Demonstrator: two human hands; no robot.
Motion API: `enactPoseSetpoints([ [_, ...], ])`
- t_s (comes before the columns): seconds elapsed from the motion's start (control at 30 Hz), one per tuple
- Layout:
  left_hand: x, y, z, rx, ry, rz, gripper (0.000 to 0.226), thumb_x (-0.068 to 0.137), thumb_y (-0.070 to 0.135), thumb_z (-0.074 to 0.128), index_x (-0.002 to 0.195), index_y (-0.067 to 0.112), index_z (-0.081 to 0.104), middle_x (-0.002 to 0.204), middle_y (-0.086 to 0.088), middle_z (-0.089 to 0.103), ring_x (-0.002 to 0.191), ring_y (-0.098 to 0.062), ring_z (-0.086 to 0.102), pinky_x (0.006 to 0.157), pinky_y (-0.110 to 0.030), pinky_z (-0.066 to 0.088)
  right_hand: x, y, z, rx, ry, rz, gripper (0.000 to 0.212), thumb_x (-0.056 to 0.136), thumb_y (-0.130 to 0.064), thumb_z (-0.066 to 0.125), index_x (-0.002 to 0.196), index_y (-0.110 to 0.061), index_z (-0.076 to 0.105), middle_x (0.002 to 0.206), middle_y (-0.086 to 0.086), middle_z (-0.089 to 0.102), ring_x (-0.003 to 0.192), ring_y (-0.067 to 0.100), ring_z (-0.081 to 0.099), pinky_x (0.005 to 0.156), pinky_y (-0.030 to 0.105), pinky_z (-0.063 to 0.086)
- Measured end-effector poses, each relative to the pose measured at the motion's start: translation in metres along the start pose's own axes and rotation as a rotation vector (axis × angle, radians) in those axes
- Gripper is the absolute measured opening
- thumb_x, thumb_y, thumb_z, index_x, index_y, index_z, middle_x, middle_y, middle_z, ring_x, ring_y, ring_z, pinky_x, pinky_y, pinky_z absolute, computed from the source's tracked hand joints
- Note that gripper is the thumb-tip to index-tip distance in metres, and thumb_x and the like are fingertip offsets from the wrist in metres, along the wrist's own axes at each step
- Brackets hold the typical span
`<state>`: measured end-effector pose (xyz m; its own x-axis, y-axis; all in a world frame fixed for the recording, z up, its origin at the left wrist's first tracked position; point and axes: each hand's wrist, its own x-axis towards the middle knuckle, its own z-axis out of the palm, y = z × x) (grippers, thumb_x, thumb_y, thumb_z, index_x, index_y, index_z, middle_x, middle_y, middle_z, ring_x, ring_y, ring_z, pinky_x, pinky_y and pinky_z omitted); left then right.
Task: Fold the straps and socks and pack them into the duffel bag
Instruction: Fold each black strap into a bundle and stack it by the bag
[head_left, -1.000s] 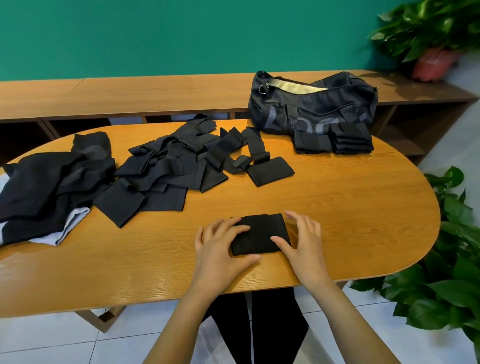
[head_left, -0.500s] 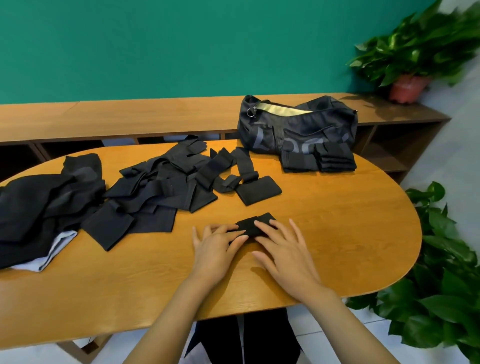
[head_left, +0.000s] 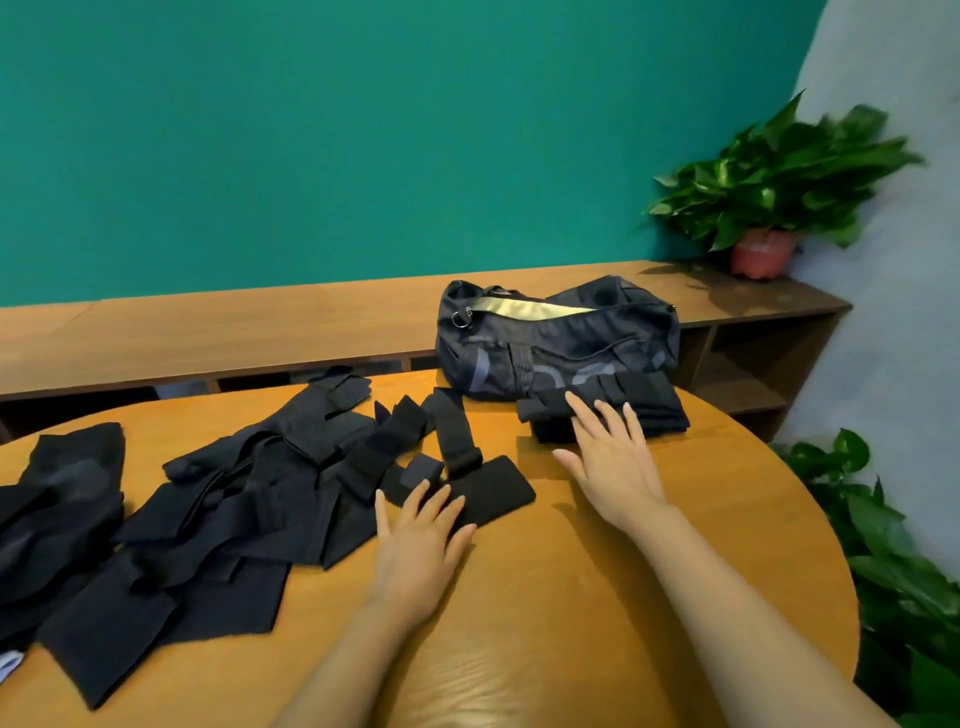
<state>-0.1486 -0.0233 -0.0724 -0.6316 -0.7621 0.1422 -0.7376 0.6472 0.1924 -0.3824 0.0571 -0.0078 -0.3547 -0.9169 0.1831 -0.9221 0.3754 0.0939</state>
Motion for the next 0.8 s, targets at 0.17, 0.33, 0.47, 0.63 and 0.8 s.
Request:
enactPoseSetpoints([
  [0.17,0.000,-0.006,0.015,-0.043,0.069,-0.016,0.108,0.071,0.074,-0.031,0.148,0.036,0.035,0.157,0.017,0.025,0.148,-0.007,0.002,0.114,-0.052,-0.015,0.029,0.018,0.016,-0.031,-0.060,0.024,0.063,0.103,-0.052,0.019,0.150,-0.012,0.031,0.163,-0.009,-0.006,0.150,0.021,0.003,0.121,0.047,-0.003],
  [0.33,-0.001,-0.006,0.016,-0.034,0.081,-0.014,0.079,0.088,0.065,-0.003,0.144,0.034,0.043,0.153,0.015,0.034,0.148,-0.008,0.009,0.115,-0.053,-0.013,0.034,0.020,0.031,-0.016,-0.156,0.003,0.057,0.104,-0.049,0.018,0.143,-0.017,0.043,0.164,-0.002,0.006,0.151,0.020,0.001,0.119,0.050,-0.009],
  [0.47,-0.002,-0.006,0.014,-0.075,0.146,0.006,0.068,0.093,0.060,0.010,0.139,0.030,0.052,0.151,0.010,0.040,0.146,-0.012,0.019,0.116,-0.055,-0.007,0.027,0.003,0.027,0.188,0.033,-0.051,0.041,0.102,-0.045,0.035,0.134,-0.023,0.048,0.160,0.000,0.024,0.149,0.017,0.012,0.121,0.041,-0.002],
  [0.63,-0.002,-0.007,0.004,-0.010,0.133,-0.052,0.062,0.095,0.055,0.015,0.134,0.030,0.056,0.150,0.007,0.042,0.145,-0.020,0.024,0.112,-0.056,-0.016,-0.004,-0.056,0.029,0.415,-0.144,-0.293,0.055,0.100,-0.051,0.035,0.151,-0.032,0.026,0.160,-0.011,0.018,0.148,0.006,0.008,0.121,0.036,-0.001],
  [0.8,0.000,-0.017,-0.005,-0.010,-0.012,-0.220,0.051,0.102,0.051,0.018,0.151,0.037,0.025,0.160,0.019,0.012,0.150,-0.020,0.000,0.109,-0.064,-0.015,-0.045,-0.073,0.049,0.351,-0.164,-0.203,0.085,0.079,-0.070,-0.005,0.152,-0.038,0.024,0.159,-0.014,0.022,0.148,0.008,0.006,0.120,0.038,-0.007],
])
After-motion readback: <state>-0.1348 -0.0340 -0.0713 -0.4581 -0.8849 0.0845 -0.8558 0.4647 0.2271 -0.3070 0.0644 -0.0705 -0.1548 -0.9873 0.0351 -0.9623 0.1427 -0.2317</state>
